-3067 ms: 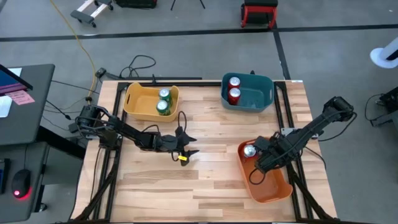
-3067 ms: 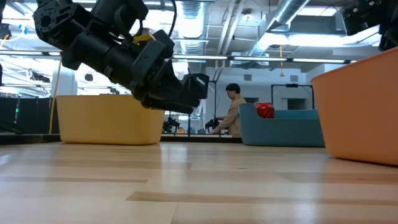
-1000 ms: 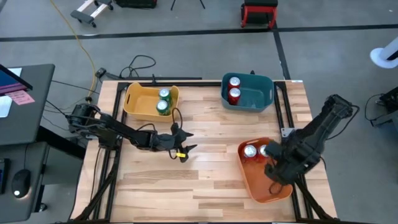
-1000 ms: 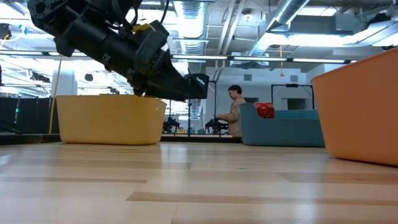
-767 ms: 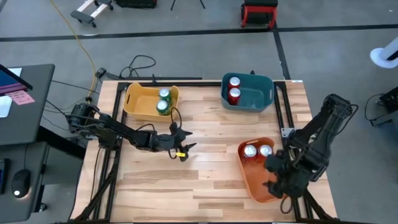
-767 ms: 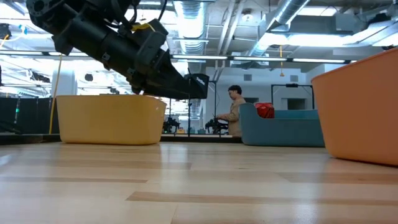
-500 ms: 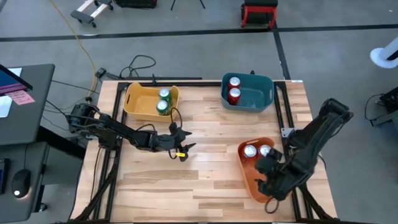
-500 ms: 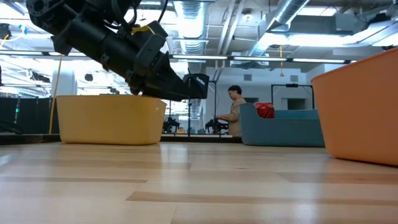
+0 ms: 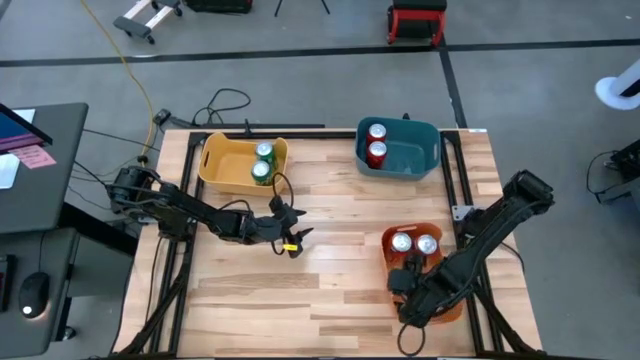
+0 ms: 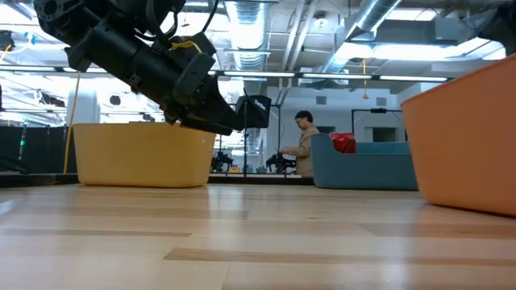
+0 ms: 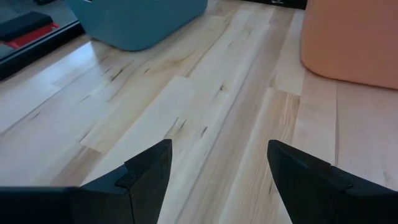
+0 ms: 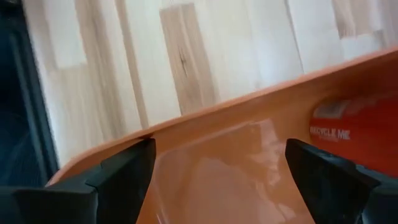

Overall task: Sort soda cans
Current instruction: Adjust the orange bin, then return to Home Position

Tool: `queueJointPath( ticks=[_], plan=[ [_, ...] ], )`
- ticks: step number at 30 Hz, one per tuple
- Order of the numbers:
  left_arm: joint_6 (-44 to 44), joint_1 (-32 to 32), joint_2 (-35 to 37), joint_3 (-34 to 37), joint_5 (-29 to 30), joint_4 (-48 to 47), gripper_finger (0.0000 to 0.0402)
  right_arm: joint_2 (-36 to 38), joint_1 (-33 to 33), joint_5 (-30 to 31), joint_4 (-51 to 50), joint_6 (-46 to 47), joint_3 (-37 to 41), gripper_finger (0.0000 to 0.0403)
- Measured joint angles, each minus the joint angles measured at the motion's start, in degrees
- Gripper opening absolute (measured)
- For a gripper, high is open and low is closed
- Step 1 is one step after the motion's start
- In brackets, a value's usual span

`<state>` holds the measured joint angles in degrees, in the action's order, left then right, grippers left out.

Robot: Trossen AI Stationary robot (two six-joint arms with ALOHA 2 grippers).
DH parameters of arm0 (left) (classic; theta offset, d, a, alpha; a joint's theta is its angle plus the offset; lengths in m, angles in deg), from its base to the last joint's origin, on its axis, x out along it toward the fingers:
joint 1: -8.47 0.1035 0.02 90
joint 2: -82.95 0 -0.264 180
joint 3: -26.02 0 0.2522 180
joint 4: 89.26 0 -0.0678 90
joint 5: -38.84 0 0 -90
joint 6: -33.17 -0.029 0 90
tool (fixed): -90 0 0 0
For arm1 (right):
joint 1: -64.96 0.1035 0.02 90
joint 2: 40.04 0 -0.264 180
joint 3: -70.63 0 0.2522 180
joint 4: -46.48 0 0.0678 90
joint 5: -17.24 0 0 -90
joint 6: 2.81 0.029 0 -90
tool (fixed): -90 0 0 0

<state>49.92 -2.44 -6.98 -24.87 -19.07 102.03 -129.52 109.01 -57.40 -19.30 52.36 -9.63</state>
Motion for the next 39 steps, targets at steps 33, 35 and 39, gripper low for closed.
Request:
queueJointPath(
  ticks=[33,35,39],
  plan=[
    [-16.5,-1.4,16.0,0.0,4.4,1.7,0.0242,13.0,-6.7,59.5,3.3,-16.2,1.3,0.0379],
    [-18.0,-0.7,16.1,0.0,2.5,1.7,0.0242,13.0,-8.4,57.8,8.1,-20.7,1.3,0.0379],
    [-17.0,1.4,16.1,0.0,-1.6,2.6,0.0242,13.0,-10.9,48.8,26.8,-38.5,1.3,0.0379]
  ],
)
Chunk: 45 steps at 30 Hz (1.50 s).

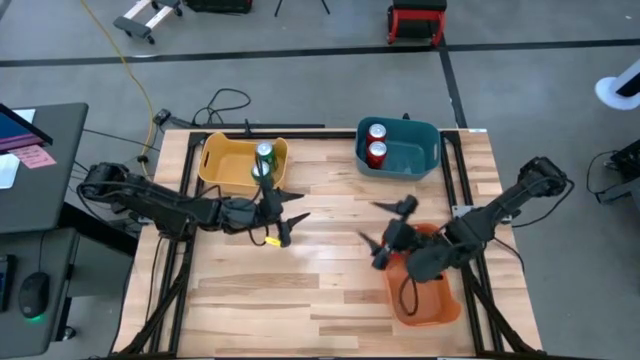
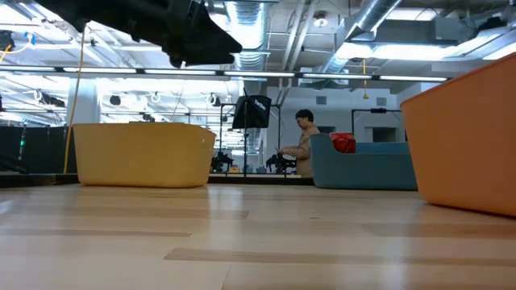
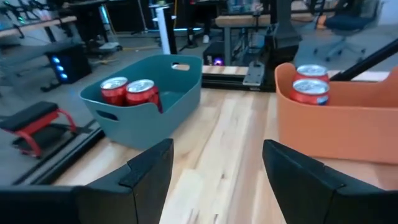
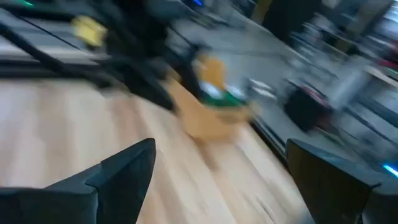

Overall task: Sort soda cans
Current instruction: Return to Home Position

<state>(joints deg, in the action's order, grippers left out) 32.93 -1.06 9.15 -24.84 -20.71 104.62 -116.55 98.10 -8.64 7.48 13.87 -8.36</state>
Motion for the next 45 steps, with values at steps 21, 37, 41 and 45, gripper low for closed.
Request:
queueJointPath(
  ticks=[21,37,41,45],
  plan=[
    [-6.5,-6.1,4.1,0.0,-5.1,2.3,0.0242,-0.8,-22.6,-50.0,34.9,-25.9,0.1,0.0353],
    [-3.7,-6.5,22.1,6.1,-6.0,-12.2,0.0238,21.3,-25.3,-49.1,35.1,-23.6,17.1,0.0244],
    [-2.2,-6.8,24.6,14.3,-6.2,0.0,0.0217,28.9,-23.1,-49.0,34.7,-20.2,23.5,0.0232],
    [-2.7,-7.1,25.2,21.1,-7.0,11.1,0.0181,35.0,-21.1,-47.3,34.0,-18.4,29.2,0.0206]
  ],
)
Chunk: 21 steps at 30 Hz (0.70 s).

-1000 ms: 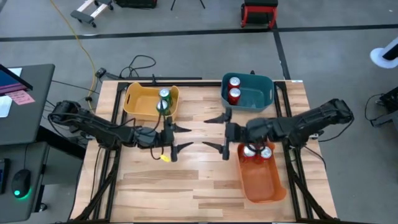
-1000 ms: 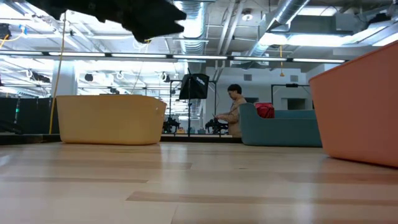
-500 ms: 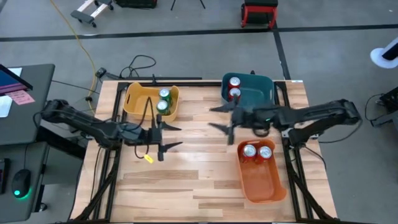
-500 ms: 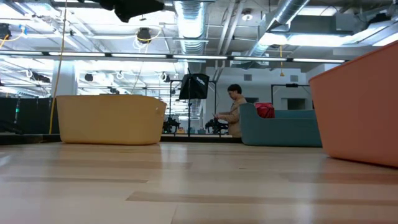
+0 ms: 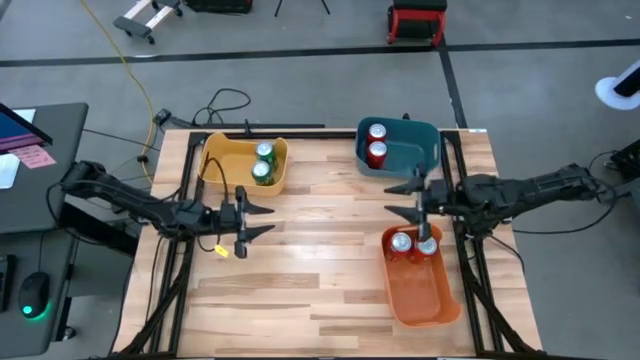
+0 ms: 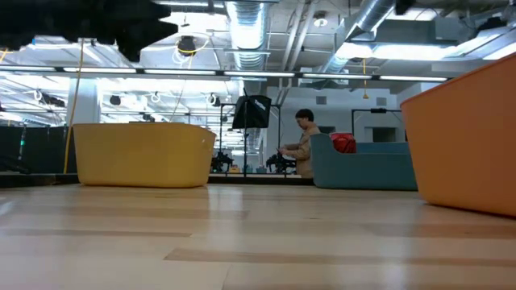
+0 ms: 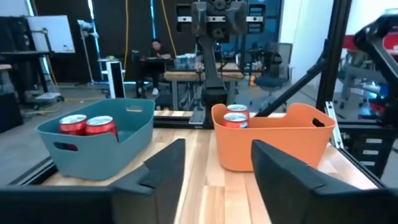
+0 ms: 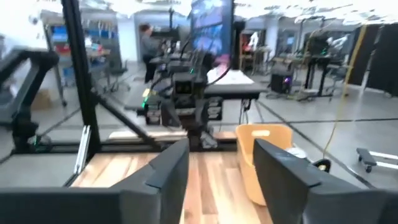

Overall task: Sort soda cans
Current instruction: Return to Home Position

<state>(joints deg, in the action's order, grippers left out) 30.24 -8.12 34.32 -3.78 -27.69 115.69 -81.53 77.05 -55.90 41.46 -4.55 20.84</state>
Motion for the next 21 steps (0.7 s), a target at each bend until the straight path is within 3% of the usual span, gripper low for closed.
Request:
queueJointPath(
  ticks=[5,11,17,21],
  plan=[
    [-0.4,0.1,0.4,4.0,-0.1,5.7,0.0133,8.8,0.4,1.5,-0.1,0.2,5.0,0.0143],
    [-1.8,0.3,0.5,4.4,-0.1,7.4,0.0075,16.7,-1.0,1.3,-2.2,0.0,10.2,0.0017],
    [-1.7,0.3,0.4,4.4,-0.2,7.1,0.0015,22.0,0.6,0.9,-2.4,1.6,15.7,0.0012],
    [-1.3,0.7,0.1,4.4,-0.2,7.2,0.0003,23.9,0.7,0.9,-0.2,2.2,19.6,0.0004]
  ],
)
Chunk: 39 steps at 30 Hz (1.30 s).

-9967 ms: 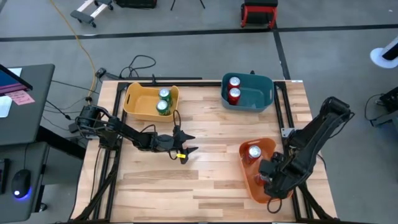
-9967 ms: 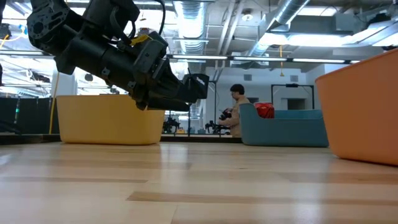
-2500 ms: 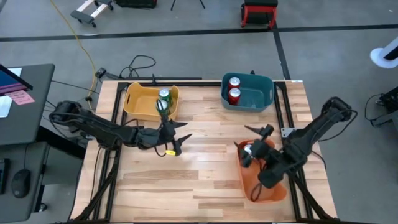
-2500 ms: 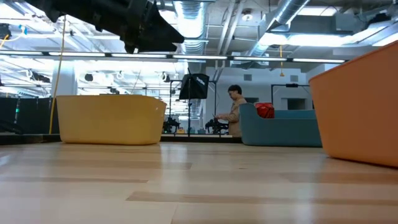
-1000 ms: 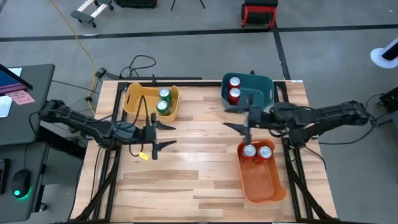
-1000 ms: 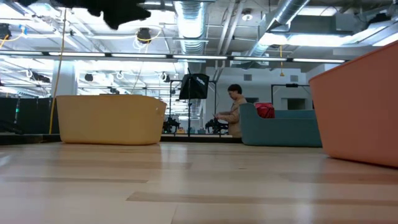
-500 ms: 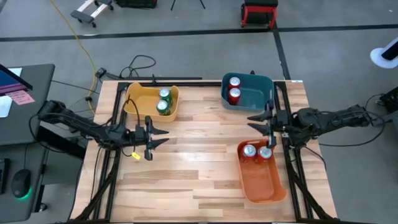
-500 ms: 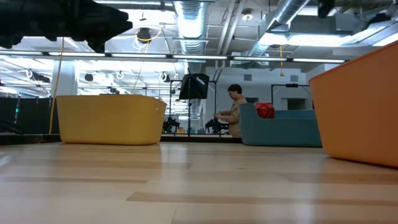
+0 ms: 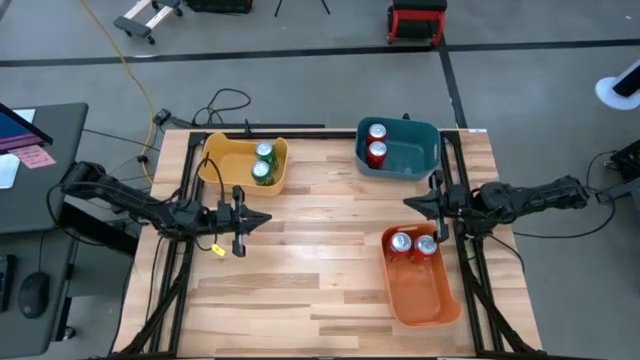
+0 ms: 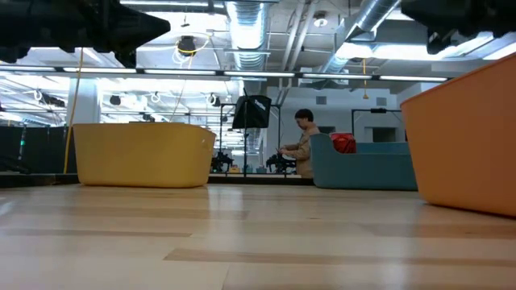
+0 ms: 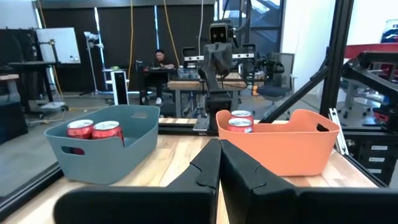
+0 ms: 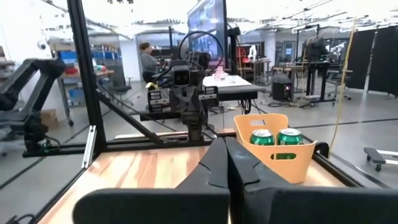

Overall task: Sort soda cans
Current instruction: Return to Home Position

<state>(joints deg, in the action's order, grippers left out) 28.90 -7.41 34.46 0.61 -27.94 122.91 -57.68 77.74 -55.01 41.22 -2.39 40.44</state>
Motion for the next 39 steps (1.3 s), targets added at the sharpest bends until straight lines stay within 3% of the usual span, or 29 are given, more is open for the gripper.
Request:
queueJointPath(
  ticks=[3,9,12,16,22,28,32,39],
  plan=[
    [1.1,0.6,-0.3,2.4,0.0,3.0,0.0003,0.5,-0.1,0.0,3.3,0.2,2.7,0.0004],
    [2.4,0.9,-0.2,11.0,0.4,18.7,0.0001,0.5,-0.2,0.0,3.6,1.1,4.9,0.0003],
    [1.8,1.0,0.8,10.5,0.6,16.5,0.0001,0.6,-0.2,0.0,3.6,1.1,5.2,0.0003],
    [1.6,1.7,1.3,10.2,-4.3,12.5,0.0002,0.5,-1.2,-0.3,3.6,0.8,5.3,0.0003],
    [2.9,4.5,1.4,10.3,-9.9,10.8,0.0002,0.4,-4.5,-6.2,4.4,1.6,5.4,0.0003],
    [2.9,7.2,1.0,10.3,-14.0,9.3,0.0002,-0.3,-6.2,-10.7,14.3,2.8,10.3,0.0002],
    [2.7,8.9,0.9,10.4,-14.1,8.8,0.0002,0.5,-9.7,-9.6,13.5,2.5,11.8,0.0002],
    [2.5,11.9,5.5,10.4,-17.2,8.5,0.0002,2.3,-18.1,-18.8,12.8,3.1,12.0,0.0002]
  ],
)
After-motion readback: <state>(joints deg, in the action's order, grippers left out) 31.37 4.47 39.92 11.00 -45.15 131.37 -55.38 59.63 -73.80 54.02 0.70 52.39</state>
